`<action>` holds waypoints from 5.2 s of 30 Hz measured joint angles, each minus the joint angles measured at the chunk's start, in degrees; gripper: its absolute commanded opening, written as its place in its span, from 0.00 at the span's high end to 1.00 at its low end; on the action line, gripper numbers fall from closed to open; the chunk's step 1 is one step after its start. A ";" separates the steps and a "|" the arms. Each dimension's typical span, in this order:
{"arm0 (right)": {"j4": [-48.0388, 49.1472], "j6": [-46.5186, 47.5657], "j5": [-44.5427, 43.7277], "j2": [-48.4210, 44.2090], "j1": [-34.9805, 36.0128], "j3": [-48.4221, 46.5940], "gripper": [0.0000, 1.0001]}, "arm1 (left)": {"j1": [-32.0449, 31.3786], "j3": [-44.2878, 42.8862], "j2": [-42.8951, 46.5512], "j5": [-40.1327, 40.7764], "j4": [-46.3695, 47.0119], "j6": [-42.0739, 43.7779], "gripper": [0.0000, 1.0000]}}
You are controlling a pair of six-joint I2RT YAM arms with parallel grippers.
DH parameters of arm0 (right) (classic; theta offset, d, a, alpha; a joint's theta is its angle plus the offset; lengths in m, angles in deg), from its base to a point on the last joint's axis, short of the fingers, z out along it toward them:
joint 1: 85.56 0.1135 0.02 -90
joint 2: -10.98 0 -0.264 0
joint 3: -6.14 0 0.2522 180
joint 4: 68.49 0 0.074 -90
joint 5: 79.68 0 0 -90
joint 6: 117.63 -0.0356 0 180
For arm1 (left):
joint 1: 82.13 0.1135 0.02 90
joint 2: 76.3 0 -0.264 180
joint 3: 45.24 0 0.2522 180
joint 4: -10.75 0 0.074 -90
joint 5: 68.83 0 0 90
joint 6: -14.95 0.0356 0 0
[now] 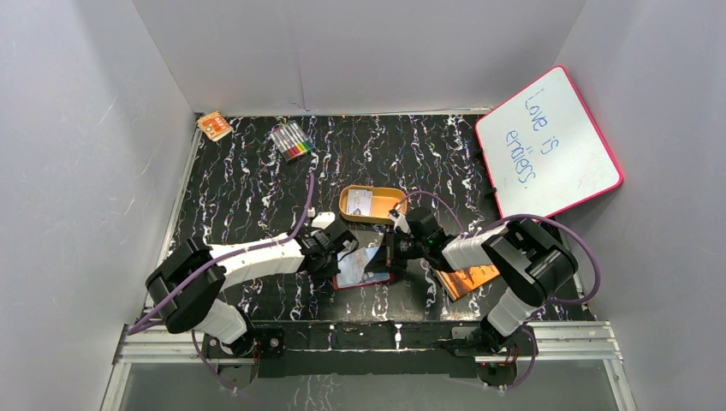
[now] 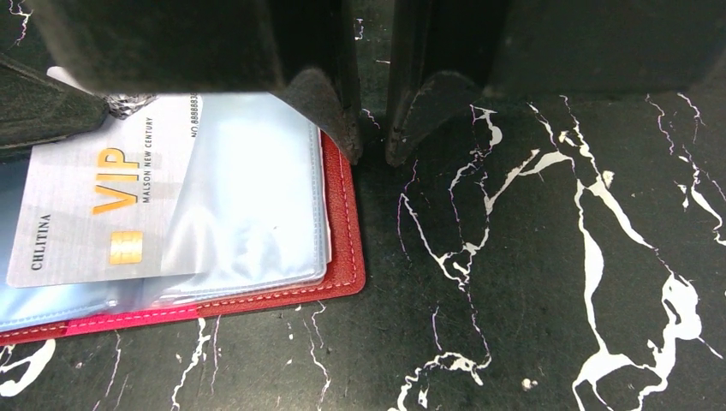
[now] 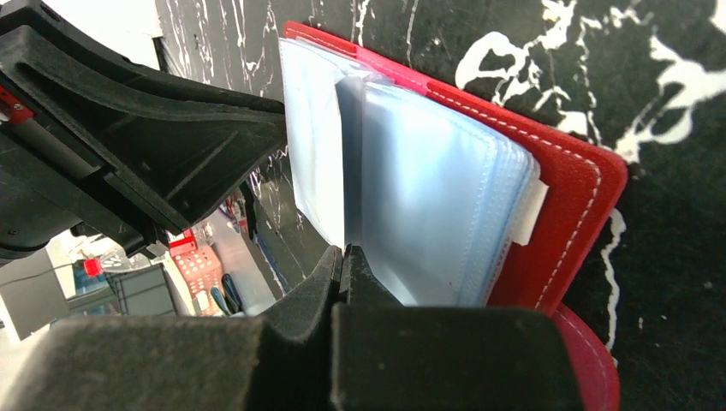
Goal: Put the credit cards into the card holder
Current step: Insert the credit card into the card holder.
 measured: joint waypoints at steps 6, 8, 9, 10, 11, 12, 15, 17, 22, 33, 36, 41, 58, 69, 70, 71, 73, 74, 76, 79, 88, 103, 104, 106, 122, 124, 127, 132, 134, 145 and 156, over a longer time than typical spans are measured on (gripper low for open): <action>0.59 -1.77 -1.14 0.00 0.00 1.05 1.00 | 0.00 0.02 0.00 -0.09 0.22 0.00 0.86; 0.59 -2.27 -1.51 0.00 -0.13 1.18 1.00 | 0.00 0.02 0.00 -0.11 0.24 0.00 0.86; 0.76 -2.45 -1.55 0.00 -0.28 1.31 1.00 | 0.00 0.02 0.00 -0.11 0.24 0.00 0.86; 1.07 -2.64 -1.62 0.00 -0.35 1.55 1.00 | 0.00 0.02 0.00 -0.11 0.24 0.00 0.86; 1.38 -2.91 -1.73 0.00 -0.44 1.88 1.00 | 0.00 0.04 0.00 -0.11 0.26 0.00 0.86; 1.49 -3.21 -1.73 0.00 -0.50 2.10 1.00 | 0.00 0.04 0.00 -0.11 0.26 0.00 0.86; 2.34 -4.17 -1.68 0.00 -0.76 2.67 1.00 | 0.00 0.07 0.00 -0.11 0.28 0.00 0.86; 3.02 -4.72 -1.60 0.00 -0.81 2.99 1.00 | 0.00 0.07 0.00 -0.11 0.28 0.02 0.86; 5.01 -6.23 -1.25 0.35 -1.11 3.72 1.00 | 0.00 0.07 -0.02 -0.15 0.61 0.00 0.86; 7.78 -9.14 -0.90 1.86 -1.51 4.81 1.00 | 0.00 0.11 0.00 -0.17 0.68 0.00 0.86; 7.34 -9.22 -1.40 1.75 -1.53 4.85 1.00 | 0.00 0.13 0.00 -0.17 0.72 0.00 0.86; 6.03 -9.18 -2.40 0.68 -1.62 4.85 1.00 | 0.00 0.15 0.00 -0.17 0.72 0.00 0.86; 4.83 -8.52 -2.60 -0.28 -1.92 5.16 1.00 | 0.02 0.20 0.00 -0.31 0.94 0.04 0.87; 5.66 -8.26 -0.85 1.40 -2.08 4.22 1.00 | 0.33 0.42 0.00 -0.90 1.38 0.22 0.88; 5.64 -8.28 -0.83 1.51 -1.99 4.04 1.00 | 0.35 0.42 0.00 -0.94 1.38 0.24 0.88; 5.64 -8.26 -0.85 1.55 -1.86 3.89 1.00 | 0.37 0.44 0.00 -1.01 1.42 0.24 0.88; 5.62 -8.26 -0.87 1.60 -1.57 3.54 1.00 | 0.37 0.46 0.02 -1.11 1.73 0.26 0.88; 5.60 -8.26 -0.92 1.62 -1.46 3.41 1.00 | 0.37 0.50 0.02 -1.22 1.92 0.28 0.88; 5.51 -8.26 -1.09 1.64 -1.29 3.21 1.00 | 0.37 0.55 0.02 -1.46 2.45 0.26 0.88; 5.33 -8.28 -1.42 1.64 -1.07 3.10 1.00 | 0.37 0.83 0.13 -1.84 3.30 0.26 0.88; 4.76 -8.35 -1.97 2.16 0.26 1.97 1.00 | 0.37 1.20 0.42 -1.88 3.74 0.42 0.89; 4.02 -8.59 -4.22 2.47 3.04 0.63 0.96 | 0.37 1.60 0.76 -2.05 4.13 0.70 0.89; 3.82 -8.59 -4.44 2.40 3.13 0.63 0.90 | 0.37 1.68 0.90 -2.05 4.24 0.68 0.89; 2.82 -8.55 -4.81 1.86 3.19 0.63 0.79 | 0.35 1.92 1.16 -2.05 4.48 0.68 0.89; -11.56 -3.82 -7.82 -1.73 4.07 -4.15 0.53 | -0.02 2.75 1.38 -4.81 8.35 -0.07 0.89; -13.42 -2.86 -8.41 -1.73 4.42 -5.22 0.53 | -0.02 2.78 1.38 -4.83 8.39 -0.07 0.89; -15.89 -1.38 -9.27 -1.66 4.96 -6.58 0.53 | -0.02 2.80 1.38 -5.01 8.66 -0.09 0.89; -19.80 1.05 -10.84 -1.40 6.25 -9.01 0.53 | -0.02 2.80 1.38 -5.01 8.68 0.00 0.89; -20.85 1.70 -11.30 -1.29 6.67 -9.64 0.53 | -0.02 2.80 1.38 -5.01 8.66 0.04 0.89; -25.68 4.83 -13.40 -0.72 8.83 -13.14 0.43 | 0.00 3.61 2.08 -5.11 9.60 0.63 0.89; -35.23 6.82 -21.42 -2.21 11.47 -17.64 0.24 | -0.02 5.14 3.50 -4.83 10.73 -0.61 0.89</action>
